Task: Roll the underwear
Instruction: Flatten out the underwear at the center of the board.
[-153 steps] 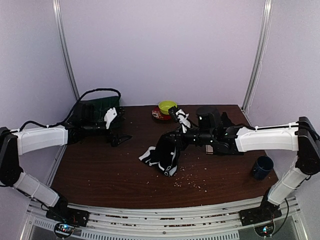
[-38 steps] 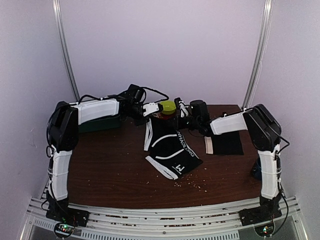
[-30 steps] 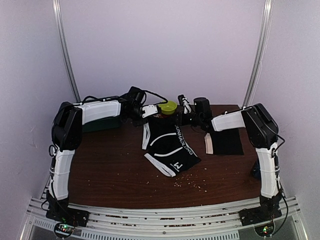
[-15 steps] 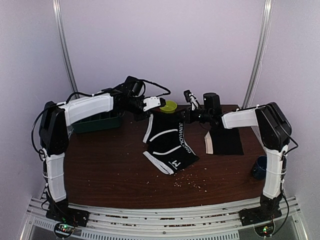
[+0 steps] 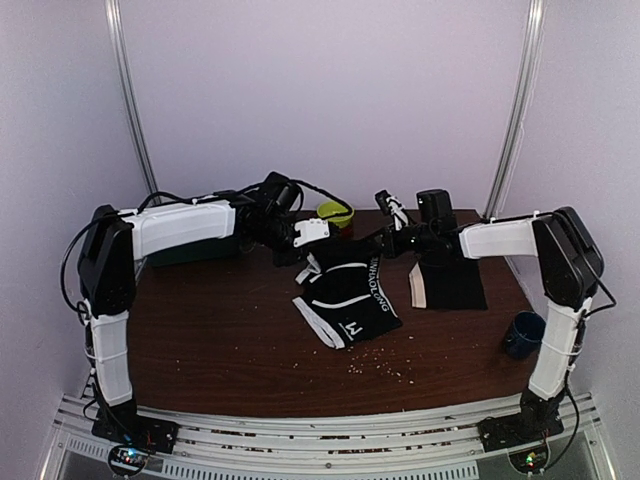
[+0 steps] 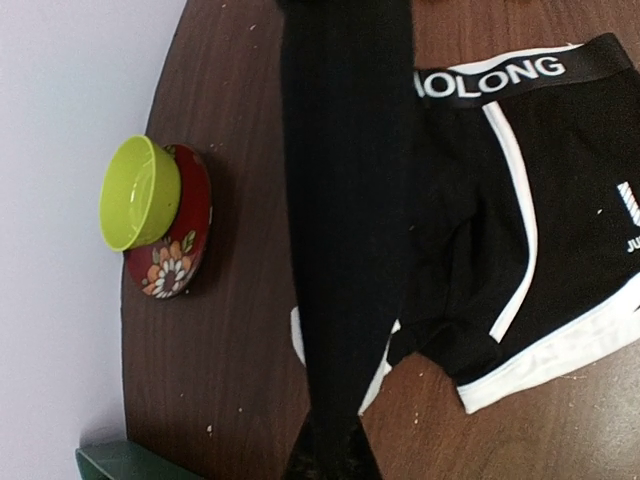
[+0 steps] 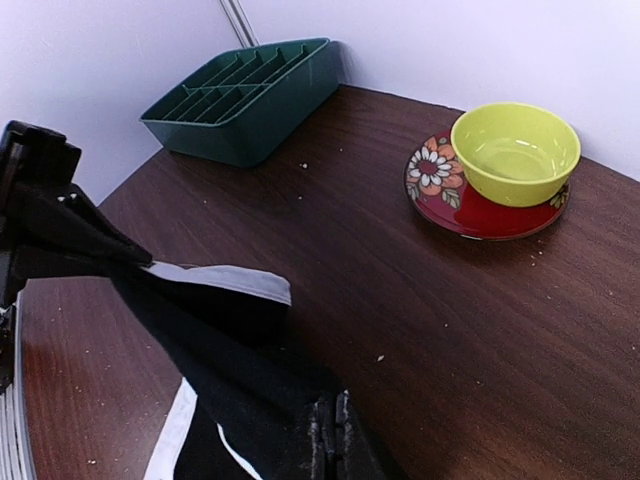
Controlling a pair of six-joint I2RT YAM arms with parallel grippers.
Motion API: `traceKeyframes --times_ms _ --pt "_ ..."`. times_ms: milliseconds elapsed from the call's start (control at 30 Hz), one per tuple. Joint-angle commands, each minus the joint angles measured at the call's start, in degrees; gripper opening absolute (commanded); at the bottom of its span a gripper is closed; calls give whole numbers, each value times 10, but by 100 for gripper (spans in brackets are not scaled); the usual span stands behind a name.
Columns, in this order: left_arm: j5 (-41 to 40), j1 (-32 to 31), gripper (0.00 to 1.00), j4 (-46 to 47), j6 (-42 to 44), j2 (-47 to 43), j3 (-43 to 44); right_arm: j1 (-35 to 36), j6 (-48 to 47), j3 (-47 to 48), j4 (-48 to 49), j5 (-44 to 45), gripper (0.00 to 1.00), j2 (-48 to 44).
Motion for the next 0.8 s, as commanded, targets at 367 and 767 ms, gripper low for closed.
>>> traceKeyframes --times_ms 367,767 --pt "28 -10 0 34 15 -283 -96 113 65 -134 66 45 0 -323" --pt "92 -29 0 21 17 -497 -184 238 84 -168 79 60 0 -417"
